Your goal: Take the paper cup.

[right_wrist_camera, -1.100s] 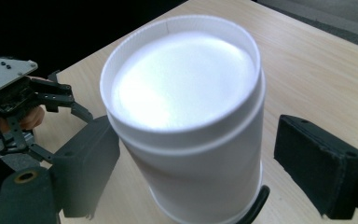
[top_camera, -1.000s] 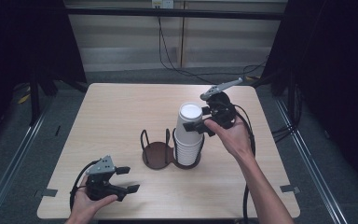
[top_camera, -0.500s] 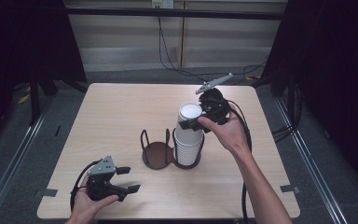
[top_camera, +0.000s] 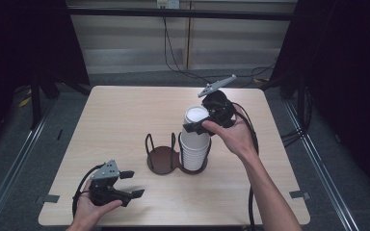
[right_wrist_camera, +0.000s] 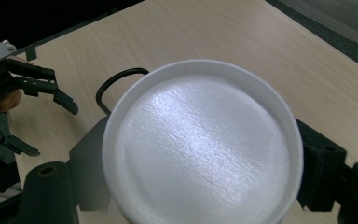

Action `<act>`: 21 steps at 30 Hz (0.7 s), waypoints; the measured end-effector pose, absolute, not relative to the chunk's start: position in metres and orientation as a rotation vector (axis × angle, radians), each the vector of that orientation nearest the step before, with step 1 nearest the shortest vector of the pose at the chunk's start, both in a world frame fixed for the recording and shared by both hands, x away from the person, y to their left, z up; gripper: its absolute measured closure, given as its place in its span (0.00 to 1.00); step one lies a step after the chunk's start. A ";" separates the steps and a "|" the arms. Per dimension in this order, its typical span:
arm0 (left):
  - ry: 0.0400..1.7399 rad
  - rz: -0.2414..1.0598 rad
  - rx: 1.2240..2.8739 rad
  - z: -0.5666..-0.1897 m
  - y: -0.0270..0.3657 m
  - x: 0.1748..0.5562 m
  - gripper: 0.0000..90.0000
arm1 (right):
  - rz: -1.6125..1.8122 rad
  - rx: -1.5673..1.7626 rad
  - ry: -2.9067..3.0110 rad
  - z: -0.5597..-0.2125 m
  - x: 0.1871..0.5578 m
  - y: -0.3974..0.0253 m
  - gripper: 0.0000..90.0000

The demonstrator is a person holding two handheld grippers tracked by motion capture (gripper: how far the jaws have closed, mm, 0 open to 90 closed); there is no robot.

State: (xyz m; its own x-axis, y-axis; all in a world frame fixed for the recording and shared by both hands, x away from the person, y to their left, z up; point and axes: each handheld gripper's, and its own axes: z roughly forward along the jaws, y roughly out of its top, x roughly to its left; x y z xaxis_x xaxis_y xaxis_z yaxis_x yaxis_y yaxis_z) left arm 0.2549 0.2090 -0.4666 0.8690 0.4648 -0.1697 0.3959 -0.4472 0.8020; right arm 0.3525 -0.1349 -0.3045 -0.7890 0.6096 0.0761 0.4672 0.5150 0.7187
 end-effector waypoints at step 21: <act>0.624 0.080 2.088 -0.466 0.210 0.255 0.24 | 1.172 0.881 2.539 -0.293 0.349 -0.138 0.25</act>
